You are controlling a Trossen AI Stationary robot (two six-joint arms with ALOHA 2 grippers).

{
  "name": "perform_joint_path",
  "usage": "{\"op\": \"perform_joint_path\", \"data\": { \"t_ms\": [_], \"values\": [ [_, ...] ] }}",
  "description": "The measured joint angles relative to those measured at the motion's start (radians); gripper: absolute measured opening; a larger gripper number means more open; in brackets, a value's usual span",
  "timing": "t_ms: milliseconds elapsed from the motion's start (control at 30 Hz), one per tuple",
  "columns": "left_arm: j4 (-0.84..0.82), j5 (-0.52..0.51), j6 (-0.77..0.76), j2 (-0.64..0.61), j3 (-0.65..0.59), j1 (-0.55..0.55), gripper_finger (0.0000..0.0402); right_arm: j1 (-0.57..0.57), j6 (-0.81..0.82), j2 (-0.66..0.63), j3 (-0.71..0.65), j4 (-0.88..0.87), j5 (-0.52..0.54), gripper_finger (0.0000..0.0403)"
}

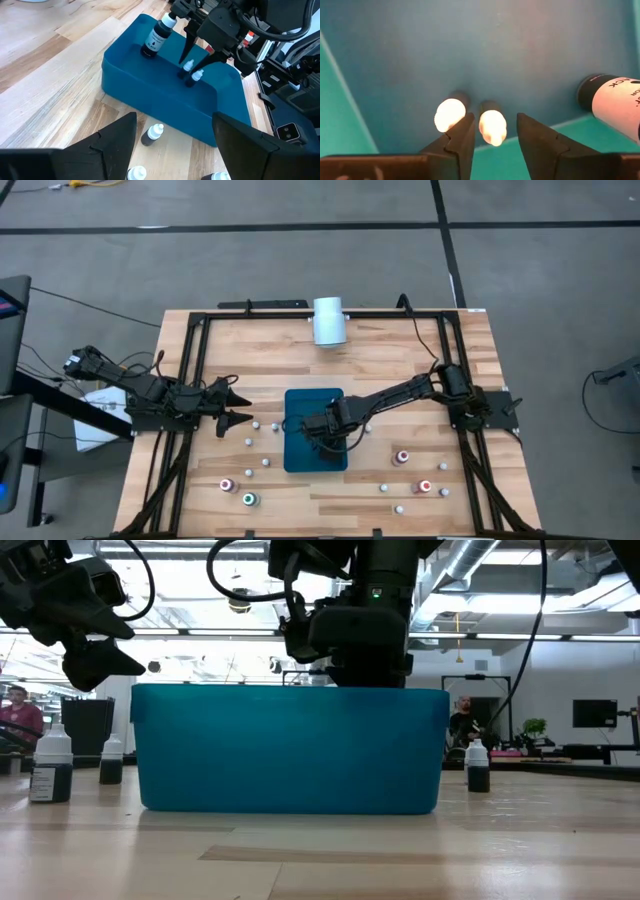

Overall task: Pick & Place food coloring
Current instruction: Put the small green food coloring bottle into the blue bin, then put the big pink food coloring bottle into the blue bin

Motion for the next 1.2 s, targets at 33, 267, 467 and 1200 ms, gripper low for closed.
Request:
{"op": "perform_joint_path", "data": {
  "t_ms": [33,267,467,1200],
  "values": [
    [0.0,0.0,0.003,0.0,0.0,0.0,0.0252,0.0,0.0,0.0,0.0,0.0,0.0,0.0147],
    [0.0,0.0,0.009,0.0,0.0,0.0,0.0252,0.0,0.0,-0.001,0.0,-0.014,-0.001,0.0172],
    [0.0,0.0,0.009,0.0,0.0,0.0,0.0252,0.0,0.0,-0.001,0.0,-0.052,-0.003,0.0169],
    [0.0,0.002,0.009,0.0,0.0,0.0,0.0252,0.0,-0.001,-0.001,0.153,-0.195,0.001,0.0138]
  ]
}}
